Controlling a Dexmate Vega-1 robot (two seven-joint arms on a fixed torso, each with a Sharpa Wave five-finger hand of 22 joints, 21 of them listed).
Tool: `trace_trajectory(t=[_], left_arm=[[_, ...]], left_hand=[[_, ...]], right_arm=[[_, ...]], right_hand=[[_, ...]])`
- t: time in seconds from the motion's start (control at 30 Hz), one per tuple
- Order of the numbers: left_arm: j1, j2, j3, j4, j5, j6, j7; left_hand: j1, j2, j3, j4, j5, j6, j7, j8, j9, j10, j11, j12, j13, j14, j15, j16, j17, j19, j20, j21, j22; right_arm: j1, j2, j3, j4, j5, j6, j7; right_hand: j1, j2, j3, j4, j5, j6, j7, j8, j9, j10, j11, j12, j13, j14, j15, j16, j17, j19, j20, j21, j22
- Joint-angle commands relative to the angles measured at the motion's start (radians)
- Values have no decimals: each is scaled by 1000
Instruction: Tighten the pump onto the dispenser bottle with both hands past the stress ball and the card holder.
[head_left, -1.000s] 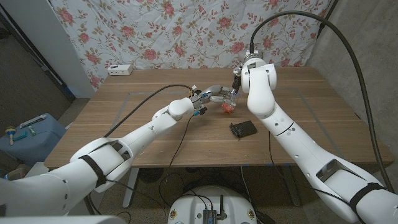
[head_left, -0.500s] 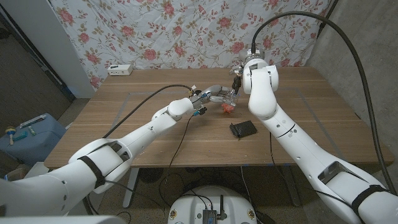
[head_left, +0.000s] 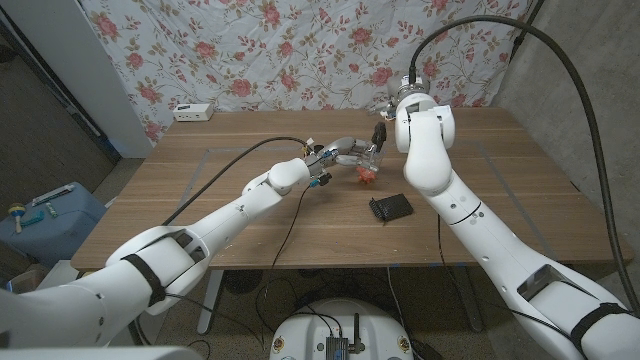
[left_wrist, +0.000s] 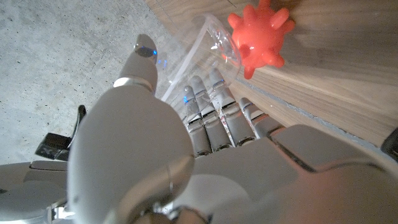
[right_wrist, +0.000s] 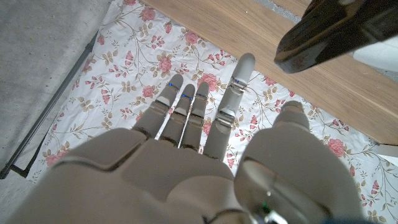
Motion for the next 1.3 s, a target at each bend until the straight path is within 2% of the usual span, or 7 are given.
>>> trace_trajectory(t=[0.03,0.07,0.27,0.63,0.93,1.03,1.3], left_arm=[[12,12,-9,-22,-7,7,3],[12,13,-10,-22,-7,7,3],[6,11,-11,-15,-9,6,2],[-19,-12,-6,39,-11,-15,-10],[-36,-33,-1,85,-14,-32,-18],[-42,-39,1,98,-14,-37,-20],[-50,-51,6,115,-15,-41,-25]], left_hand=[[-49,91,99,92,7,65,-4,7,3,10,-1,3,4,4,-49,2,1,0,-60,-1,3],[-49,91,99,92,7,65,-3,7,3,10,-1,3,4,4,-48,2,1,0,-61,-1,3],[-49,91,99,93,7,65,-3,6,3,10,-1,3,4,3,-49,1,1,0,-60,-1,3],[-49,91,99,93,7,64,-2,6,3,10,1,3,4,4,-50,2,1,0,-60,-1,3],[-49,91,99,93,7,66,-5,7,3,11,0,4,4,4,-49,1,1,0,-60,-1,3],[-50,92,99,93,7,62,-4,5,3,11,0,3,4,5,-49,2,1,0,-59,-1,3],[-51,92,99,94,7,63,-1,6,3,10,1,3,4,5,-49,2,1,0,-59,-1,3]], right_arm=[[-44,-53,61,-94,119,46,-34],[-45,-56,65,-101,127,46,-27],[-49,-80,86,-129,157,49,1],[-30,-154,122,-165,301,95,24],[12,-208,100,-163,325,107,64],[19,-230,99,-165,343,120,68],[19,-288,121,-180,434,145,39]], right_hand=[[40,-2,7,-25,19,-89,-8,-42,6,-48,3,-5,8,-37,-1,-7,3,-31,9,-4,2],[54,-3,10,-34,24,-98,-7,-47,8,-66,-14,-7,8,-48,0,-8,2,-32,10,-3,2],[122,-2,32,-78,42,-218,-33,-97,14,-142,-8,-9,12,-100,8,-10,2,-63,19,-4,2],[211,-2,63,-121,67,-355,-111,-141,33,-270,-13,-11,16,-204,43,-14,7,-124,39,-7,2],[304,-5,95,-140,91,-448,-133,-179,33,-340,-27,-4,17,-259,52,-9,6,-142,44,-2,1],[340,-14,104,-142,100,-466,-133,-188,33,-365,-35,-6,17,-279,50,-10,5,-159,60,-6,1],[427,-30,126,-143,128,-496,-134,-200,39,-422,-74,-6,17,-342,51,-14,4,-212,63,-10,2]])
